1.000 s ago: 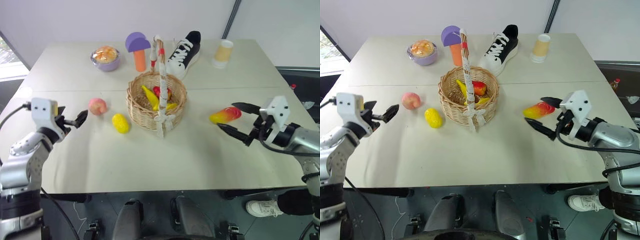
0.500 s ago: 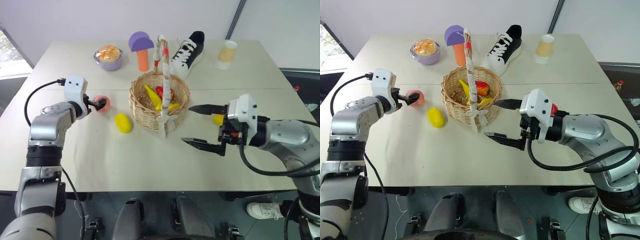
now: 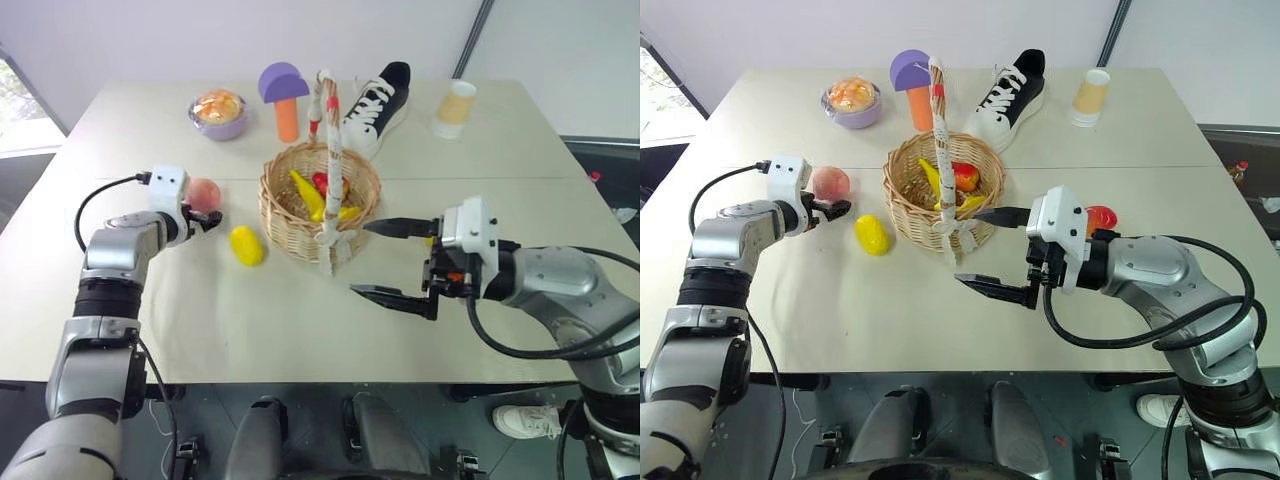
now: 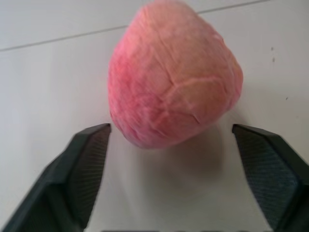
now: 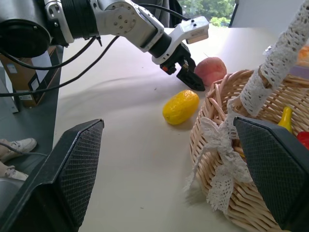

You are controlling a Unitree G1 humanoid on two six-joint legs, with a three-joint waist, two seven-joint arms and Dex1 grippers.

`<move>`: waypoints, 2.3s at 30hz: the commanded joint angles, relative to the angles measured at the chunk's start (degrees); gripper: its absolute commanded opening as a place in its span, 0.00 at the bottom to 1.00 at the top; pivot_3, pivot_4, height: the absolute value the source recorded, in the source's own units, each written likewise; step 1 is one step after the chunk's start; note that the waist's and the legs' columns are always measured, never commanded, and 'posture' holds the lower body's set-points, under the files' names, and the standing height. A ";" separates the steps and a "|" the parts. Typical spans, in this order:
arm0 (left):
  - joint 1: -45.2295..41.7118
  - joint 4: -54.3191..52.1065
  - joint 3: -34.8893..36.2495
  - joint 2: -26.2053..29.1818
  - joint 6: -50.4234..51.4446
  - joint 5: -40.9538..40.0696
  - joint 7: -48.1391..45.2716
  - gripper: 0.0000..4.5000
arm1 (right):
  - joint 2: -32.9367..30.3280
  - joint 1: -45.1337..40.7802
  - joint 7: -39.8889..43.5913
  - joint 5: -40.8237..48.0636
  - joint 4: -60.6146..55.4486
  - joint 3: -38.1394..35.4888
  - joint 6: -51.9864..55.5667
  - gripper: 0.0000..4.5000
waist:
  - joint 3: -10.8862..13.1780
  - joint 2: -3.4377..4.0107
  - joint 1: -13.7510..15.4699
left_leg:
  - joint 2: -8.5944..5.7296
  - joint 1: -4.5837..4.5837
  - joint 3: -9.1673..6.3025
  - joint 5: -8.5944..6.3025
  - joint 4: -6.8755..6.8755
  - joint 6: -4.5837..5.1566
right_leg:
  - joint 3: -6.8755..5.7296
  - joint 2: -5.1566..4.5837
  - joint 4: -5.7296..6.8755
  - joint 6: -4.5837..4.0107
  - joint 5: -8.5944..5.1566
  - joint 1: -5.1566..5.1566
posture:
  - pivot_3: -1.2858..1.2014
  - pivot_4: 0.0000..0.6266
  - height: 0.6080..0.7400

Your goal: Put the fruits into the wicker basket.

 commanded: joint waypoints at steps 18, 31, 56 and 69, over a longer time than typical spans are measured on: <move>5.21 -15.99 6.04 1.75 3.36 -4.14 -3.34 0.88 | 0.98 -0.47 1.18 -0.38 -0.43 0.88 -2.92 1.00 | 0.00 0.00 -0.07 | 0.03 0.01 -0.01 0.00 0.01 0.00 | -0.01 0.00 0.03 0.00 0.00 0.00 | 0.52 0.24 1.00; 2.72 -17.19 2.56 0.90 3.95 0.15 -0.29 0.98 | 1.49 -2.19 1.47 -0.75 0.69 1.68 -2.78 1.00 | 0.00 0.00 -0.09 | 0.02 0.04 0.00 0.00 0.02 0.00 | 0.00 0.03 0.06 0.00 0.00 0.00 | 0.52 0.24 1.00; -9.14 8.02 -1.23 -5.59 -5.66 3.39 -2.30 0.98 | 2.24 -3.52 -0.82 -0.45 -0.07 2.63 -1.92 1.00 | 0.00 0.00 -0.36 | -0.05 0.04 0.00 0.00 0.05 0.00 | 0.00 0.01 0.14 0.00 0.00 -0.01 | 0.52 0.24 1.00; -6.96 5.17 0.37 -3.21 -6.69 3.64 -0.99 0.59 | 2.60 -4.09 -0.78 -0.78 0.30 2.96 -2.29 1.00 | 0.00 0.00 -0.47 | -0.05 0.05 0.00 0.00 0.05 0.00 | 0.01 0.02 0.15 0.00 0.00 -0.02 | 0.52 0.24 1.00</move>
